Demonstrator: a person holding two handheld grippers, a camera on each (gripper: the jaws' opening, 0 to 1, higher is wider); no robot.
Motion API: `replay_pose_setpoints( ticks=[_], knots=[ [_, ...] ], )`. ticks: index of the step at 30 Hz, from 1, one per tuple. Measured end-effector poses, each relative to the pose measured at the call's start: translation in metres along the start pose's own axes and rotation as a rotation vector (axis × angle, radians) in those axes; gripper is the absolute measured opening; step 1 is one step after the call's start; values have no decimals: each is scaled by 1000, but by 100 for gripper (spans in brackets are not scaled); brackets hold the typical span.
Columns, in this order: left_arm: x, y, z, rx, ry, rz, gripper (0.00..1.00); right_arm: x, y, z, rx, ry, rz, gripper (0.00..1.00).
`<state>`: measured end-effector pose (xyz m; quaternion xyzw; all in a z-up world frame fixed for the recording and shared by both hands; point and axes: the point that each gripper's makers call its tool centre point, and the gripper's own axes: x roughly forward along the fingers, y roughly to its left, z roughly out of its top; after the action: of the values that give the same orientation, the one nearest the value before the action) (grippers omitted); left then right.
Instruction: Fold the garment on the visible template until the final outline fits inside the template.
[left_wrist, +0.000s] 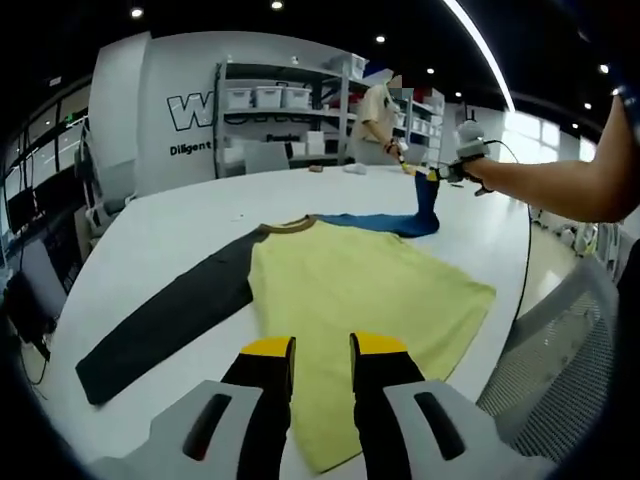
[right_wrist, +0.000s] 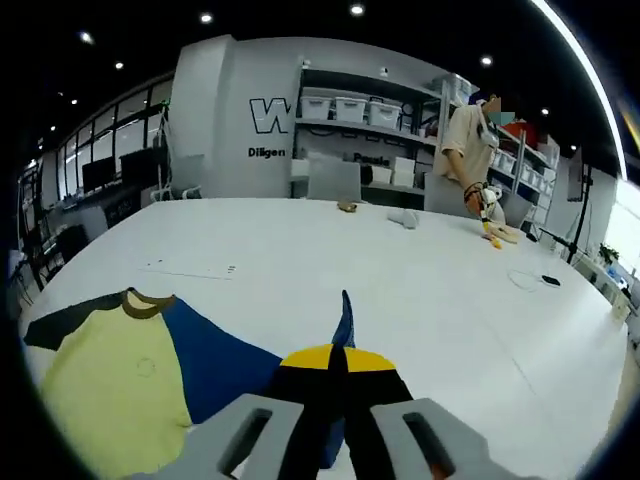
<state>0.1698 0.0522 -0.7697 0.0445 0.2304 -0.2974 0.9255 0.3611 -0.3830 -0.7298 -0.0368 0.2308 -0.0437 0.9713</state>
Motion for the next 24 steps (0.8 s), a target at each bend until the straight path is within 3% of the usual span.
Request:
replay_pose_setpoints(
  ticks=[11, 20, 24],
  knots=[
    [-5, 2, 8, -3, -34, 4, 19, 8, 111, 31, -78, -28, 169, 0],
    [-6, 3, 11, -7, -47, 5, 19, 9, 201, 40, -146, -37, 314, 0],
    [-6, 3, 11, -10, -49, 5, 19, 10, 230, 39, -173, -34, 370, 0]
  ],
)
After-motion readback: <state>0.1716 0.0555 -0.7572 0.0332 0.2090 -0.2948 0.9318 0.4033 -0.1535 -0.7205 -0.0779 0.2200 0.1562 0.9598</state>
